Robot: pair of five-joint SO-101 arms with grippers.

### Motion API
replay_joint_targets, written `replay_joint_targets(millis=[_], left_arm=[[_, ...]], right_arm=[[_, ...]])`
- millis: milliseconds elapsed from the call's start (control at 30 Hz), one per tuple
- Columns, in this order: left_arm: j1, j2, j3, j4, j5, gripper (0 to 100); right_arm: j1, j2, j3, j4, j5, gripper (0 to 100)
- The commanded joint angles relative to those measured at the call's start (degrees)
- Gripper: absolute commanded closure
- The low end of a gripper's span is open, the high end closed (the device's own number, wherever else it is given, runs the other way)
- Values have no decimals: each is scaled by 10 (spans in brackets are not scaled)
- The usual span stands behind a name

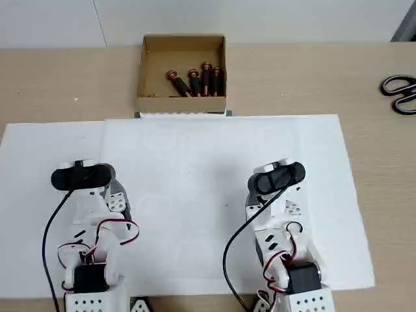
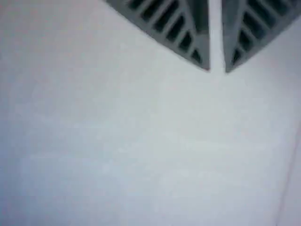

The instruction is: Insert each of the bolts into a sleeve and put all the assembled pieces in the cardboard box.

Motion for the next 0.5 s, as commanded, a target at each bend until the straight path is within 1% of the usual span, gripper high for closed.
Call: replay_joint_targets(millis=[0, 100, 200, 333, 467], left_arm=[[-2, -6, -3, 4, 2, 995], [0, -6, -3, 4, 1, 995], [16, -7, -3, 11, 0, 995], [38, -7, -14, 46, 0, 995], [53, -7, -29, 98, 0, 995]], right_arm=[[-3, -3, 10, 4, -6, 994], [-1, -3, 10, 4, -6, 995], [17, -3, 10, 4, -7, 995], [45, -3, 10, 4, -7, 995], [51, -3, 10, 5, -7, 995]])
